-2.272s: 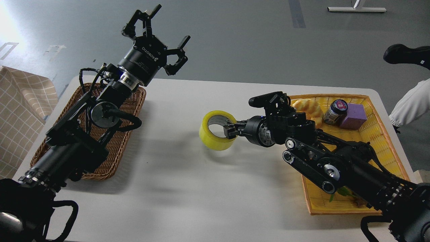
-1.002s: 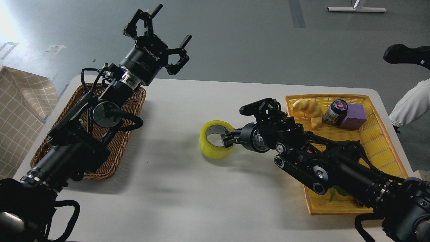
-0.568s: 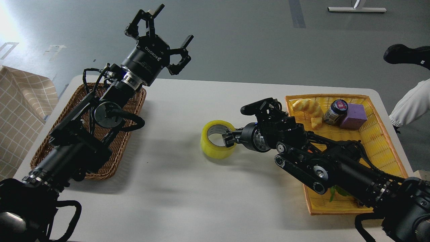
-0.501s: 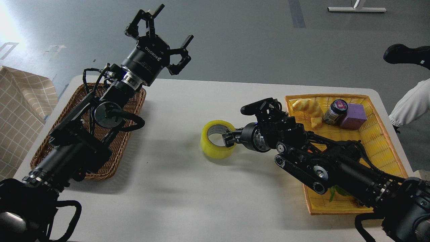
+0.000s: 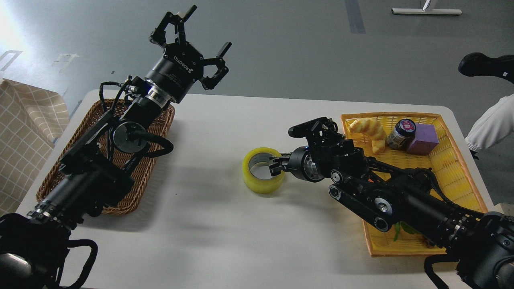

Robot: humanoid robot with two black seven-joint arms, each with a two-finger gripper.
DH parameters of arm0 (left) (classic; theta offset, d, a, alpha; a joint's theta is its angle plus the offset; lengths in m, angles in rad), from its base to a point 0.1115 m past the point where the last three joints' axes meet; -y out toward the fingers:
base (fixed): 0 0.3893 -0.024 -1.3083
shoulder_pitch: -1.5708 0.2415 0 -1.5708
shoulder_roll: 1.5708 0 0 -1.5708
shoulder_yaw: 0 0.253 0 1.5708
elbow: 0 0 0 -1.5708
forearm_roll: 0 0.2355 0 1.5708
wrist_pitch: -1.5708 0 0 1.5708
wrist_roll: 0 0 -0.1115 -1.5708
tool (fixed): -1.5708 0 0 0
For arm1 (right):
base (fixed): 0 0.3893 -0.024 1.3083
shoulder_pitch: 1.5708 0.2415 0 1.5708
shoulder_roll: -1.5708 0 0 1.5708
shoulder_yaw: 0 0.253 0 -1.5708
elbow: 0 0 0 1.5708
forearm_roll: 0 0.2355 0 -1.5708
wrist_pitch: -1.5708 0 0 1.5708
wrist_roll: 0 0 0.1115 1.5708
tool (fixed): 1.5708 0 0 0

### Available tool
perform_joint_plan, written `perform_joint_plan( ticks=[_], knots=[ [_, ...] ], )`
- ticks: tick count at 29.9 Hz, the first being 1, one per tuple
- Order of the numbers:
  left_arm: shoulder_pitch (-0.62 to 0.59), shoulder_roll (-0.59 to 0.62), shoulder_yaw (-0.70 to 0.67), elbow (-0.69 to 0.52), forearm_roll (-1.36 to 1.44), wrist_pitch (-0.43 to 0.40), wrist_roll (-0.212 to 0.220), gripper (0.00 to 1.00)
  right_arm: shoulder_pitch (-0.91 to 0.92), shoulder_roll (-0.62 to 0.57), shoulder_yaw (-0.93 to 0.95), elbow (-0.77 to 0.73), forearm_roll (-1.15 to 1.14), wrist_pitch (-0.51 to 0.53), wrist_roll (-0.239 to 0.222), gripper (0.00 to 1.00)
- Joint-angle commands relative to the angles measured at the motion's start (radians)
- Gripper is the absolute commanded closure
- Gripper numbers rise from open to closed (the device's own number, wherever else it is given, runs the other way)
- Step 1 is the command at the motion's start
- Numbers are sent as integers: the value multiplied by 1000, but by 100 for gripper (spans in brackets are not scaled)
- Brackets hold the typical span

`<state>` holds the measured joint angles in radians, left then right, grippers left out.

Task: Place and transfer tape with both arms
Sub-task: 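Lower the tape roll onto the table and open the right gripper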

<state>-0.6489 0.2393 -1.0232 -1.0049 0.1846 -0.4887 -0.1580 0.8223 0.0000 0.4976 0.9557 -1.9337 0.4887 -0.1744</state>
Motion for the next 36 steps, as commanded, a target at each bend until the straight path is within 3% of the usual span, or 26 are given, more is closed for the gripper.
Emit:
perform_joint_plan(
  ticks=[1, 4, 8, 12, 13, 21, 36],
  knots=[
    [0, 0, 0, -1, -1, 0, 0, 2, 0, 0, 4, 2, 2, 0, 4, 53],
    [0, 0, 0, -1, 1, 0, 0, 2, 0, 0, 6, 2, 2, 0, 4, 47],
    [-2, 0, 0, -3, -1, 0, 0, 2, 1, 0, 12, 5, 13, 0, 9, 20],
    [-2, 0, 0, -6, 1, 0, 0, 2, 4, 0, 13, 15, 16, 0, 9, 13],
    [-3, 0, 0, -6, 1, 0, 0, 2, 9, 0, 15, 18, 16, 0, 9, 7],
    [-2, 2, 2, -6, 1, 0, 0, 2, 14, 0, 30, 92, 41, 0, 9, 4],
    [-2, 3, 2, -4, 3, 0, 0, 2, 0, -182, 162, 274, 48, 0, 9, 0]
  ],
)
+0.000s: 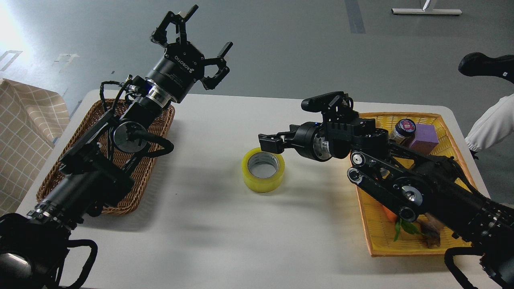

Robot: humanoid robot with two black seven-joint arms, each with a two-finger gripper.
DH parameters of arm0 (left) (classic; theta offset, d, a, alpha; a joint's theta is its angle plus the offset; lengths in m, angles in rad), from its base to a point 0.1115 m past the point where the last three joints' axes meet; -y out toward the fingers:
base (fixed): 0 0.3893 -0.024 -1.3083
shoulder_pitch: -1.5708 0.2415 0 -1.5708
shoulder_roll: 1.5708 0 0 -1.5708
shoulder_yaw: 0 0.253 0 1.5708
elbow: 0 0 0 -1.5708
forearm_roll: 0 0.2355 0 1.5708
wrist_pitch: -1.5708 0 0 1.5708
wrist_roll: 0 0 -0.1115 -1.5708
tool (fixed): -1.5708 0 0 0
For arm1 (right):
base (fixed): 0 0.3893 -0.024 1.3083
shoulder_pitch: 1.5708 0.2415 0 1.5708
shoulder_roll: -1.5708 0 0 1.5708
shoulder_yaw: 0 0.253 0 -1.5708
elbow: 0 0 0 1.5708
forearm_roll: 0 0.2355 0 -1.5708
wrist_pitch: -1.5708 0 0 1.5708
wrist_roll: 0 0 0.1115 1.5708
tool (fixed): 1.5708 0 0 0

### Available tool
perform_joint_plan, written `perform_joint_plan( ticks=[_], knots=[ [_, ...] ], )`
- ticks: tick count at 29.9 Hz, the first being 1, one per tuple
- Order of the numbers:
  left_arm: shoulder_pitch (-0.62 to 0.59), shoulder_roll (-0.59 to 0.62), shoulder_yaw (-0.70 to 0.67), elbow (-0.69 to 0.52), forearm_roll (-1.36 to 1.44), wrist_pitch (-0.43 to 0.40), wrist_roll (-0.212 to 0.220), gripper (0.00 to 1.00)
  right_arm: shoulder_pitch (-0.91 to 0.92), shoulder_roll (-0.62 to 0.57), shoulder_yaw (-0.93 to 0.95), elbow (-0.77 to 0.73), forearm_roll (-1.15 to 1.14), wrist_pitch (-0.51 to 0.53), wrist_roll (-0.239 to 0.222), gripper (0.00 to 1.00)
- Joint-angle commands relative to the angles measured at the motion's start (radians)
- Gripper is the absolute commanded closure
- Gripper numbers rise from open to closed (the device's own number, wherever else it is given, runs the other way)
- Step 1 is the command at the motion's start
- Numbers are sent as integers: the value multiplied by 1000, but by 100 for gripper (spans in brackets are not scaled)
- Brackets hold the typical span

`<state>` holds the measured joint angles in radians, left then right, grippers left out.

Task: Place and transfer tape with both arms
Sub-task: 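Lower the tape roll onto the table and open the right gripper, then withdraw the right gripper back above the tray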

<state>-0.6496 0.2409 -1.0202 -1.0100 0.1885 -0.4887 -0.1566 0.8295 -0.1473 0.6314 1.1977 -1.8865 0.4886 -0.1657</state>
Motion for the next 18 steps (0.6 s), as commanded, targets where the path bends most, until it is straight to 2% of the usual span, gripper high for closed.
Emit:
perform_joint_plan(
  ticks=[1, 8, 12, 18],
  knots=[
    [-1, 1, -1, 1, -1, 0, -1, 2, -12, -56, 50, 54, 1, 0, 0, 0],
    [1, 1, 3, 1, 2, 0, -1, 2, -70, -153, 224, 171, 62, 0, 0, 0],
    [1, 1, 2, 1, 2, 0, -1, 2, -145, -202, 335, 227, 237, 0, 0, 0],
    [-1, 5, 5, 4, 3, 0, -1, 2, -197, -213, 493, 224, 439, 0, 2, 0]
  ],
)
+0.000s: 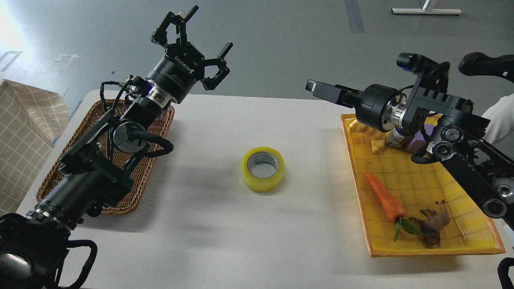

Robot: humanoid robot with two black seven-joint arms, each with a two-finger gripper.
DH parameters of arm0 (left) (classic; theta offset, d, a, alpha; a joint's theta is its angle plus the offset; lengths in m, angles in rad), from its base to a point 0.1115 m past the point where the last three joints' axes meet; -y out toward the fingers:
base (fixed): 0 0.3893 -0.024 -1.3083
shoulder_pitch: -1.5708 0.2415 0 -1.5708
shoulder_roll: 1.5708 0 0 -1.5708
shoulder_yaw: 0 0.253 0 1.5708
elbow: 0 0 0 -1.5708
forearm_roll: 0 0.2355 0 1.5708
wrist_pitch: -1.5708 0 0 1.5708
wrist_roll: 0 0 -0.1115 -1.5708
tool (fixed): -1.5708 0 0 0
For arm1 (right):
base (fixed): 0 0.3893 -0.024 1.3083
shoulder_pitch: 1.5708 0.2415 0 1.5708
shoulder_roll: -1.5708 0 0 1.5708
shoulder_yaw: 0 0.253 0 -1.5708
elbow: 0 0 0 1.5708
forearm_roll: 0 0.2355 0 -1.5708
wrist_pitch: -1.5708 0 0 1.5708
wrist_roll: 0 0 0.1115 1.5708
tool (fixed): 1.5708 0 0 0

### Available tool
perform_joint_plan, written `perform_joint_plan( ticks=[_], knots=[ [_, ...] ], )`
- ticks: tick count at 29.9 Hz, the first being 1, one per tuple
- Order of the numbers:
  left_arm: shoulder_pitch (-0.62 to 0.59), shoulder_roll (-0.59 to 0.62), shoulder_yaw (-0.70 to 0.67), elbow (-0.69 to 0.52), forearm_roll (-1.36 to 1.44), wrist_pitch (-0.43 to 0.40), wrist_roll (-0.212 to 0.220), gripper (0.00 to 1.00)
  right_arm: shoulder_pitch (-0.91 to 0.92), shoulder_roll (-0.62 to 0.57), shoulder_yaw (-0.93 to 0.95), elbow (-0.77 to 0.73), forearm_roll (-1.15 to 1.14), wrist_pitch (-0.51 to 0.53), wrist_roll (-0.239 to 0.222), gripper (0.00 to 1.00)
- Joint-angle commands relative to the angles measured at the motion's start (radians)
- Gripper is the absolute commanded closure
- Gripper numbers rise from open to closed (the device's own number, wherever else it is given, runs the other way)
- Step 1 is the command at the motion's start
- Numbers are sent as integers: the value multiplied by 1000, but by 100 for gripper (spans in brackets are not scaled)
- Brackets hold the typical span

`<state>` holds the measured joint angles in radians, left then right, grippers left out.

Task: Place and transfer tape with both arms
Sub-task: 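Withdraw the right gripper back above the tray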

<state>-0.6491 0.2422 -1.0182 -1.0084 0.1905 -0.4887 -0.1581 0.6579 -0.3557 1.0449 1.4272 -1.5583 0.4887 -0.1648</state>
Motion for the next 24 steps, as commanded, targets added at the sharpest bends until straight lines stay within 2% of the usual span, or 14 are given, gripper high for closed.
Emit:
perform_joint_plan(
  ticks=[1, 9, 17, 24],
  knots=[
    [-1, 5, 3, 4, 1, 0, 0, 2, -27, -6, 92, -7, 128, 0, 1, 0],
    [-1, 11, -2, 4, 3, 0, 0, 2, -70, 15, 239, -37, 385, 0, 2, 0],
    [-4, 11, -2, 4, 4, 0, 0, 2, -98, 274, 596, -142, 543, 0, 2, 0],
    [-29, 22, -2, 4, 61, 0, 0, 2, -119, 308, 636, -214, 796, 0, 2, 0]
  ],
)
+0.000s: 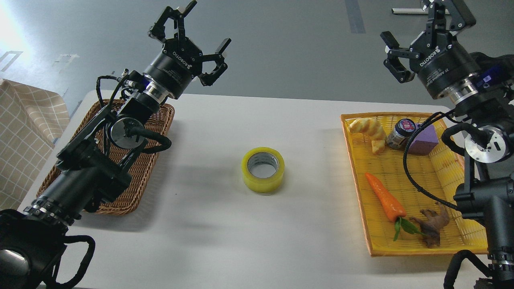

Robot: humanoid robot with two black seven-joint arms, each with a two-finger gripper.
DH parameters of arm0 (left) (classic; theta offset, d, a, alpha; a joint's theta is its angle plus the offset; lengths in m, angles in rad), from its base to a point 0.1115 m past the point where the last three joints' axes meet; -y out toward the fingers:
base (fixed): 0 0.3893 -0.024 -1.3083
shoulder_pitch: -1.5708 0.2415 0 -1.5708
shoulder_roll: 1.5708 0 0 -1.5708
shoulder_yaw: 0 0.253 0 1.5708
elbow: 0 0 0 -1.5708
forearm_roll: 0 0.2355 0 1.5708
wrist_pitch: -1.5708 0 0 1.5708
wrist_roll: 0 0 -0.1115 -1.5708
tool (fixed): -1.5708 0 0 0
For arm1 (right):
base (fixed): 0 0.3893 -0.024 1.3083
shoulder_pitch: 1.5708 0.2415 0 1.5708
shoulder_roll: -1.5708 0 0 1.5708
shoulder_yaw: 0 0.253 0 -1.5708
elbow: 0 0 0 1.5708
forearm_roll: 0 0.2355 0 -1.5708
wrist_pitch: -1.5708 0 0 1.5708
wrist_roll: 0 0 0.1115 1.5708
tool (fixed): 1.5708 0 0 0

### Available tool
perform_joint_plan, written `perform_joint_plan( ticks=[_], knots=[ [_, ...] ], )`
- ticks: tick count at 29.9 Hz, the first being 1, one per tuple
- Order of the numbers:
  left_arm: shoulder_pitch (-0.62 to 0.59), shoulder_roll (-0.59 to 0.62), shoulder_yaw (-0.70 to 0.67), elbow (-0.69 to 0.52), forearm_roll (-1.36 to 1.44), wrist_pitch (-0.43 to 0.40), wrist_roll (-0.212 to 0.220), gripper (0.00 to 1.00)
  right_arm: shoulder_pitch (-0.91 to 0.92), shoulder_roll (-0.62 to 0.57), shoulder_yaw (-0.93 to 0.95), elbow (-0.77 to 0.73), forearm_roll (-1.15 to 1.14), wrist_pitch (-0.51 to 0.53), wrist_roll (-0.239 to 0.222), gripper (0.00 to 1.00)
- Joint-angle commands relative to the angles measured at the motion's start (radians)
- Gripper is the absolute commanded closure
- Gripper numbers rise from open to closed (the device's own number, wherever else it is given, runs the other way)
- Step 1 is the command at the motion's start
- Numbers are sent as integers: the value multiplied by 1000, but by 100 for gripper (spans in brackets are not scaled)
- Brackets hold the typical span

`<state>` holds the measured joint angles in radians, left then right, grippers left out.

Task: Place and transfer tape with both arms
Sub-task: 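Withdraw the right gripper back above the tray, then swing the left gripper over the table toward the tape roll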

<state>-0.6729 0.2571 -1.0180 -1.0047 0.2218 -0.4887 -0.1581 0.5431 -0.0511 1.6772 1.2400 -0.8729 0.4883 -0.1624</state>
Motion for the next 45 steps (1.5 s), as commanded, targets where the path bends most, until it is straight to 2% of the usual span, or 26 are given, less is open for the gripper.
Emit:
perform_joint_plan(
  ticks=[1, 8, 11, 13, 15, 21, 32, 36, 45],
  knots=[
    [-10, 10, -1, 0, 50, 0, 0, 2, -2, 4, 6, -39, 156, 0, 0, 0],
    [-25, 11, -1, -11, 276, 0, -9, 2, -2, -6, 39, -119, 307, 0, 0, 0],
    [-30, 10, -1, -12, 404, 30, -15, 2, -5, -3, 67, -148, 371, 0, 0, 0],
    [-30, 11, 9, -17, 502, 61, -43, 2, -14, -3, 76, -154, 423, 0, 0, 0],
    [-31, 10, 12, -23, 553, 70, -50, 2, -25, -3, 76, -156, 433, 0, 0, 0],
    [-34, 31, 36, -83, 587, 73, -37, 2, -58, 5, 85, -154, 437, 0, 0, 0],
    [-134, 111, 219, -84, 747, 85, -44, 2, -77, 7, 105, -151, 517, 0, 0, 0],
    [-152, 111, 239, -86, 873, 101, -47, 2, -83, 7, 107, -151, 515, 0, 0, 0],
    [-217, 122, 320, -89, 921, 105, -31, 2, -86, 7, 105, -152, 515, 0, 0, 0]
  ],
)
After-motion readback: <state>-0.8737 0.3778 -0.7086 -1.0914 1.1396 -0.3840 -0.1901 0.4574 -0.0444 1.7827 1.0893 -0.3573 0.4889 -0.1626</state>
